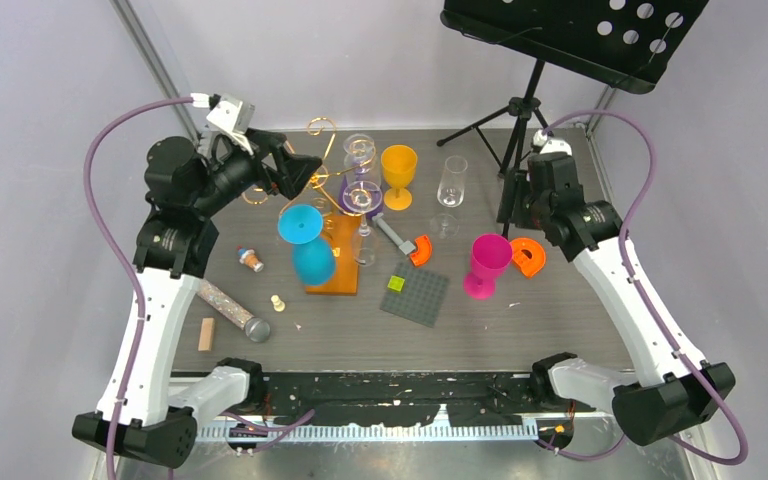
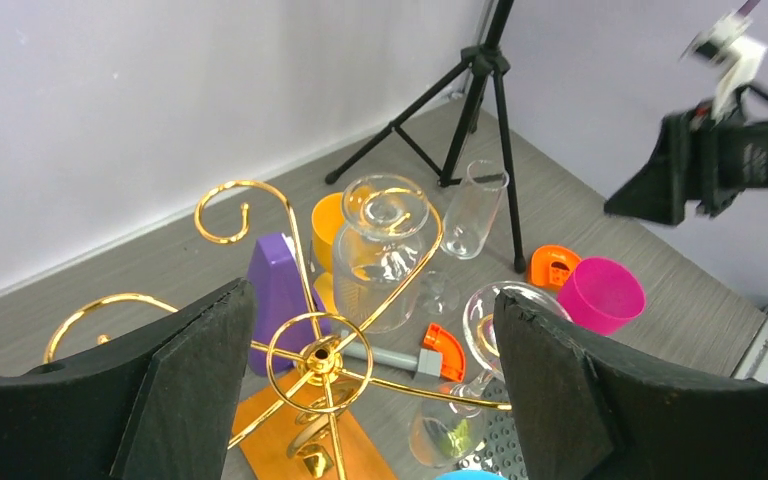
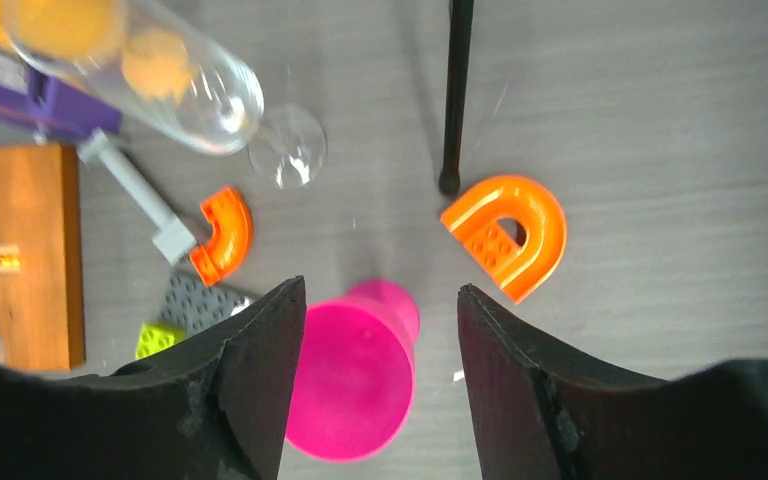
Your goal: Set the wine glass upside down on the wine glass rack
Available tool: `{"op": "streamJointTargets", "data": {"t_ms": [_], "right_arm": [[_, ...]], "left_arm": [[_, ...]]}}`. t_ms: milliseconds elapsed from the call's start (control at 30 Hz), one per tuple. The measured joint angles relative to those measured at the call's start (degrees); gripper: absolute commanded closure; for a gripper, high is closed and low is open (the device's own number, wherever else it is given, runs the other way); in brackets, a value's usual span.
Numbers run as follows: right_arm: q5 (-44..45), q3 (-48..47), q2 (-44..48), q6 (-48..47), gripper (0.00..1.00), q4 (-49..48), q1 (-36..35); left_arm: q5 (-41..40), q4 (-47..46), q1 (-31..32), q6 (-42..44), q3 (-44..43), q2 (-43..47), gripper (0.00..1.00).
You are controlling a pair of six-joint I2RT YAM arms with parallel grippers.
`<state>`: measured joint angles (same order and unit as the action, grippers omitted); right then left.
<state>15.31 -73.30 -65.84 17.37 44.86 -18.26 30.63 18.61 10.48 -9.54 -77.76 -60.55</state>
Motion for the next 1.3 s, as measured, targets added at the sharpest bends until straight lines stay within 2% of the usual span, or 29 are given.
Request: {"op": "streamJointTargets", "data": {"t_ms": [333,433,733,933,1100,1200,1300], "right_arm": [[-6.03,7.67,0.33,2.16,0.33,6.75,1.25],[-6.01,9.14,0.09,2.14,0.38,7.34,1.25],[-5.95,12.24,-4.7,1.36,0.92,7.93,1.25],[-2.82,10.6,-4.09,0.35,0.95,8.74,1.25],[-0.98,2.51,-3.02,-1.25,0.95,11.65,1.25],[-3.41,-3.56,-0.07,-2.27,0.95,10.6,1.25],[-9.05,-6.97,5.95,-2.19,0.95,4.37,1.27]], "left_arm": [[0.9,-0.81,0.0,-1.86,-1.2,0.79,0.12],[0.9,-0.74,0.0,-2.08,-1.25,0.72,0.12],[0.94,-0.55,0.0,-2.08,-1.86,0.57,0.14],[0.98,-0.5,0.0,-2.08,-1.97,0.2,0.15],[1.36,-0.39,0.0,-2.32,-2.21,0.17,0.17],[1.92,-0.48,0.0,-3.02,-2.8,0.17,0.19],[3.67,-1.22,0.0,-3.85,-2.99,0.2,0.21]]}}
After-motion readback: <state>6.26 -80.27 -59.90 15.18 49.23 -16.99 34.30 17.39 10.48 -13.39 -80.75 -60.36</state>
